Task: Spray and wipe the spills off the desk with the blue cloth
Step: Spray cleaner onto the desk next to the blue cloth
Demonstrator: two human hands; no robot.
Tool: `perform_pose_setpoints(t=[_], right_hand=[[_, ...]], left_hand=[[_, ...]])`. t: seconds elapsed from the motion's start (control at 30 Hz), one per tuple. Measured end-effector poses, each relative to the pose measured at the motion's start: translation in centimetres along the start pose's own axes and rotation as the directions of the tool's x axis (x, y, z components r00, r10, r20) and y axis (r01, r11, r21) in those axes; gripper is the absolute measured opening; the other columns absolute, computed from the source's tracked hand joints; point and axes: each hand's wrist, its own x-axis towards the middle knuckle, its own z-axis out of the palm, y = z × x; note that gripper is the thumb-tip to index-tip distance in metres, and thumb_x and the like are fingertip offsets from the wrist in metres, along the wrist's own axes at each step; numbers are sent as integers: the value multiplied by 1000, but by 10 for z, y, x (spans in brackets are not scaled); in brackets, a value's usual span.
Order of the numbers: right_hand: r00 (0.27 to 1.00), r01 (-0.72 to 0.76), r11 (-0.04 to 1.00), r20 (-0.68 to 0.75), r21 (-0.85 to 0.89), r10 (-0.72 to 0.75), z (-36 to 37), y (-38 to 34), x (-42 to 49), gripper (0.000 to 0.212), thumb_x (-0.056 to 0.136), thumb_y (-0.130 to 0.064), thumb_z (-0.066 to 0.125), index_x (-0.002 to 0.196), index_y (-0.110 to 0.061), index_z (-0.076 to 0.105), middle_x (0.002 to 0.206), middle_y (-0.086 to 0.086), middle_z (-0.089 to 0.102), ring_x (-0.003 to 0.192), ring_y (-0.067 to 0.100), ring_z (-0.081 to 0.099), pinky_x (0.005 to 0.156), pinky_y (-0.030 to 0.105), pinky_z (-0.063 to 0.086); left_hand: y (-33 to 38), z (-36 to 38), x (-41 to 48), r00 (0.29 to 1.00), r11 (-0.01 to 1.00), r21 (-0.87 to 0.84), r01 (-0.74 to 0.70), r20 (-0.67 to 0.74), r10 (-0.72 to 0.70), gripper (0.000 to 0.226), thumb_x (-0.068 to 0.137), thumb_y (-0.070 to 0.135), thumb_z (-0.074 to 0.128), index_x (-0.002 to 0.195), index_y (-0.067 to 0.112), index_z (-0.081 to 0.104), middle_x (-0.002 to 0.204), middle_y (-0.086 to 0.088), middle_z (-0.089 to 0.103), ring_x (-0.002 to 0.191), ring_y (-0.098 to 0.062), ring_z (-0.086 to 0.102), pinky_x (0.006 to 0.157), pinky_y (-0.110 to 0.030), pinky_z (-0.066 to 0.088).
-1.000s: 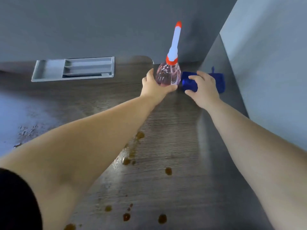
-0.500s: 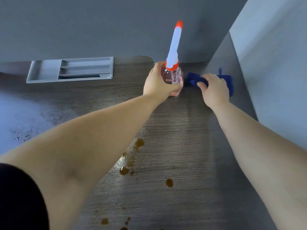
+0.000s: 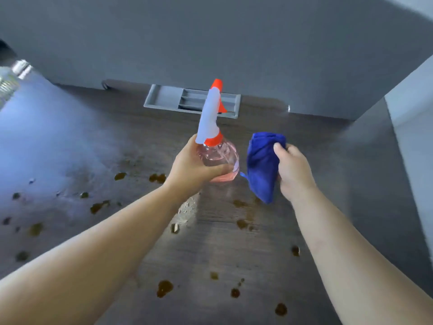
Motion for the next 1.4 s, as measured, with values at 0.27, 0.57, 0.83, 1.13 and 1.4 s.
perform_pose_setpoints(t=[0.27, 0.57, 0.83, 1.13, 1.4], right_hand=[[955, -142, 989, 270, 37, 127, 168, 12, -98, 14, 97, -25, 51, 93, -20, 63, 98, 4, 69, 91, 20, 65, 86, 36, 50], [864, -403, 915, 341, 24, 372, 382, 42, -189, 27, 93, -27, 57, 111, -9, 64, 109, 10, 70, 99, 27, 66, 91, 45, 51], [833, 297, 934, 533, -202, -149, 566, 9, -238, 13, 97, -25, 47, 107, -19, 54, 92, -9, 59, 87, 7, 56, 79, 19, 46], [327, 938, 80, 936, -339, 132, 648, 107, -256, 38, 95, -32, 48, 132, -22, 54, 145, 5, 40, 132, 26, 34, 109, 41, 29], [328, 943, -136, 922, -305, 207, 617, 117, -260, 57, 97, -39, 44, 149, -25, 24, 159, 0, 9, 144, 25, 10, 115, 41, 15]], left_hand=[[-66, -176, -81, 993, 1000, -2, 25, -112, -25, 60, 58, 26, 85, 113, 22, 60, 103, 6, 71, 95, -10, 68, 93, -40, 52], [-152, -387, -150, 971, 994, 35, 100, -223, -90, 58, 63, 20, 85, 112, 31, 57, 101, 14, 69, 89, 2, 65, 81, -20, 51], [-217, -497, -197, 870, 970, -78, 230, -430, -241, 65, 55, 24, 87, 113, 28, 58, 97, 13, 70, 86, 0, 67, 74, -16, 48], [-255, -526, -240, 780, 939, -146, 312, -524, -341, 60, 64, 12, 85, 101, 42, 49, 95, 21, 63, 78, 17, 60, 56, 3, 42], [-266, -518, -248, 786, 932, -168, 321, -502, -361, 61, 62, 11, 85, 105, 39, 53, 96, 20, 64, 81, 13, 61, 61, 1, 44]])
